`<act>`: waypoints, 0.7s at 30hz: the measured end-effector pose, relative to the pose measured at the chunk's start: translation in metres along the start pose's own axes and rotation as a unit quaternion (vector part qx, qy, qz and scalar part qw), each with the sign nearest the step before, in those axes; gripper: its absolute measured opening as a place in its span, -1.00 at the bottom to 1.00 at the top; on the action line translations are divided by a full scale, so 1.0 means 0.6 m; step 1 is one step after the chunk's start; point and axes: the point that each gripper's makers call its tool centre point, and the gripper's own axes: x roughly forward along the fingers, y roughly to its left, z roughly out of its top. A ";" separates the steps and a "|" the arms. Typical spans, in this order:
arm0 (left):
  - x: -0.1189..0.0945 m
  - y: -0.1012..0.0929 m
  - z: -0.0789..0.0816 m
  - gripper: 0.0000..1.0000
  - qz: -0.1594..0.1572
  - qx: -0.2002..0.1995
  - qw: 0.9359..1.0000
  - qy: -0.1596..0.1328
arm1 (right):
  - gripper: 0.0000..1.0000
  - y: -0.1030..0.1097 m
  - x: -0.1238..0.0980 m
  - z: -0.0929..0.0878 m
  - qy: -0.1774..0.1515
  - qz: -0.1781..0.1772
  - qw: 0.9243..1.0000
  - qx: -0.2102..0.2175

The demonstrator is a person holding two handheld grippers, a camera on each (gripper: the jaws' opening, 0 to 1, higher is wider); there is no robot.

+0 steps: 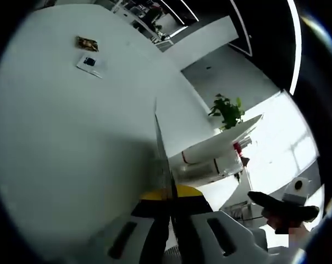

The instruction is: Arrange the skincare products in the storage area until every visible bottle or jar stands upright without overlapping.

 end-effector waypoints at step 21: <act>-0.004 0.023 -0.008 -0.66 0.080 0.061 0.995 0.007 | 0.99 -0.014 -0.005 -0.002 -0.004 -0.002 1.000 0.017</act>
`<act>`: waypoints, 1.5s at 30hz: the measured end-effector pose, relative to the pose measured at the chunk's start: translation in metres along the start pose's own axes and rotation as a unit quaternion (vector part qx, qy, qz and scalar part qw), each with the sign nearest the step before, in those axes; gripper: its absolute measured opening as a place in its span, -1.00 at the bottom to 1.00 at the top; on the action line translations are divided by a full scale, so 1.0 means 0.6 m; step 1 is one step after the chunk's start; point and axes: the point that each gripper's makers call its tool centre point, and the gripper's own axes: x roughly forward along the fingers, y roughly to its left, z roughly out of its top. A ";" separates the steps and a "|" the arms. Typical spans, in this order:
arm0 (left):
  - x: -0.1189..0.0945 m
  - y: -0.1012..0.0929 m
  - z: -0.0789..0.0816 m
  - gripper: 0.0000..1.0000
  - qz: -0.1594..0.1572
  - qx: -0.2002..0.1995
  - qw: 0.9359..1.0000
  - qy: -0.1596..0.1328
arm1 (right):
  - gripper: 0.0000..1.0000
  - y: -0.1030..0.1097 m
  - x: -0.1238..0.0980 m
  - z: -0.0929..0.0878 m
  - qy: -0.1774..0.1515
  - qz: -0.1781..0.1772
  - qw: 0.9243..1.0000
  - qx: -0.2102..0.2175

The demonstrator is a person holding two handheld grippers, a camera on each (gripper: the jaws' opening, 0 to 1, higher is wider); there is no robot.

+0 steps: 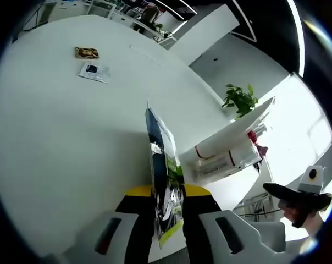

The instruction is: Arrange the skincare products in the storage area until every visible bottle or jar stands upright without overlapping.

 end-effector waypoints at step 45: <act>0.076 -0.005 0.012 0.14 -0.074 0.527 0.841 0.100 | 0.99 -0.024 -0.021 -0.013 -0.006 -0.009 1.000 0.026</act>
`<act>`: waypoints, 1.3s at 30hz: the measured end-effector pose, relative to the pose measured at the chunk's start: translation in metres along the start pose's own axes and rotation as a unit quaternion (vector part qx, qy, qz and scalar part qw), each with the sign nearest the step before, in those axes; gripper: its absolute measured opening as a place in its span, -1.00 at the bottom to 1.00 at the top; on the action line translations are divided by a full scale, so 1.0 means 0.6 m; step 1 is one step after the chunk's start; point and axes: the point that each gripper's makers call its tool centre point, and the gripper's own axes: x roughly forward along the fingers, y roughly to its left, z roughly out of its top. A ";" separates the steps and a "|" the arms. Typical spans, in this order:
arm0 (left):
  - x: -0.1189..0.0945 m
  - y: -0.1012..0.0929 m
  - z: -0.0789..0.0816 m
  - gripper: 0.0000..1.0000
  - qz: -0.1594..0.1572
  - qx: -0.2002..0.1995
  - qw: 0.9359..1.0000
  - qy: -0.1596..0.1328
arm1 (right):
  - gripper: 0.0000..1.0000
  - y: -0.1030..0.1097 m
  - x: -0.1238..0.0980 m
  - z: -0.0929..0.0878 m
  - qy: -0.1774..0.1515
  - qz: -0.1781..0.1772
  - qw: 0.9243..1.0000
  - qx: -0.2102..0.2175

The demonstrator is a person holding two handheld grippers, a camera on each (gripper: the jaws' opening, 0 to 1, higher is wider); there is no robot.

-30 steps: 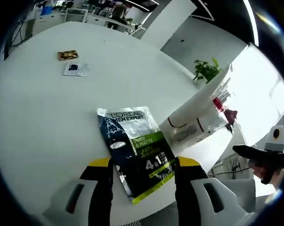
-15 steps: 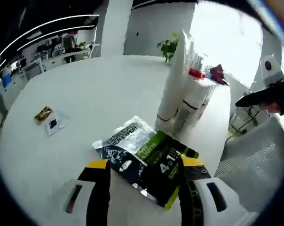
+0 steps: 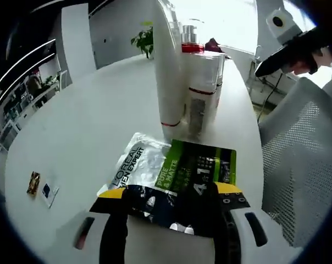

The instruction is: Arrange the skincare products in the storage area until every visible bottle or jar stands upright without overlapping.

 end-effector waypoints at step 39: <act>-0.223 0.048 -0.034 0.98 0.108 -0.273 0.952 -0.085 | 0.99 0.024 0.028 -0.016 0.008 -0.027 0.998 -0.055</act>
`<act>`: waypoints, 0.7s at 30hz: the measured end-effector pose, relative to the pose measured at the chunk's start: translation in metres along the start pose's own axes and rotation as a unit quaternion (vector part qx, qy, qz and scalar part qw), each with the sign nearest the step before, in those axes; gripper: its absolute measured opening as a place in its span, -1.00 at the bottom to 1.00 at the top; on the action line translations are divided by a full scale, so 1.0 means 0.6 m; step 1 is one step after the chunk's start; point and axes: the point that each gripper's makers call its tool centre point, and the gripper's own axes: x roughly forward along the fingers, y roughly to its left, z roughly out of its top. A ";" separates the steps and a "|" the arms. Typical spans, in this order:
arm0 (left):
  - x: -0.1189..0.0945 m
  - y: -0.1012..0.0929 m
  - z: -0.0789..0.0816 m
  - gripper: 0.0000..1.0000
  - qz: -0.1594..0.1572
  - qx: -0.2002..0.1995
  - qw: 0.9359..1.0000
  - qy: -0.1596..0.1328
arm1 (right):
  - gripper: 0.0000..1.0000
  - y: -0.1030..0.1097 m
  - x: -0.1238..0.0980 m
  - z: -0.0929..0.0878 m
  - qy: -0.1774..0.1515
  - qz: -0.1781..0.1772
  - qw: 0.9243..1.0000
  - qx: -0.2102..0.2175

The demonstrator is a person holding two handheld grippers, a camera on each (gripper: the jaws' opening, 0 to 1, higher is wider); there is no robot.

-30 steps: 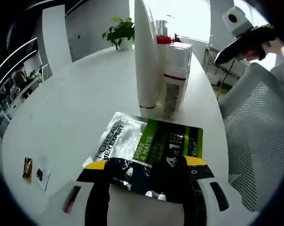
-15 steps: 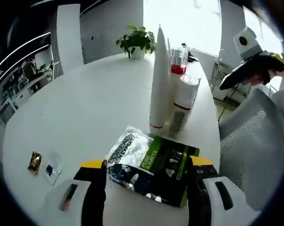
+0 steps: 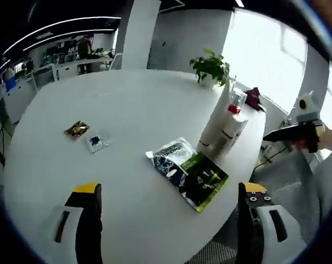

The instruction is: Arrange the skincare products in the storage area until every visible bottle or jar stands upright without overlapping.

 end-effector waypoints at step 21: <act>-0.221 0.007 -0.005 0.99 0.046 -0.111 0.984 -0.134 | 0.99 -0.006 0.002 -0.006 -0.006 -0.021 0.999 -0.035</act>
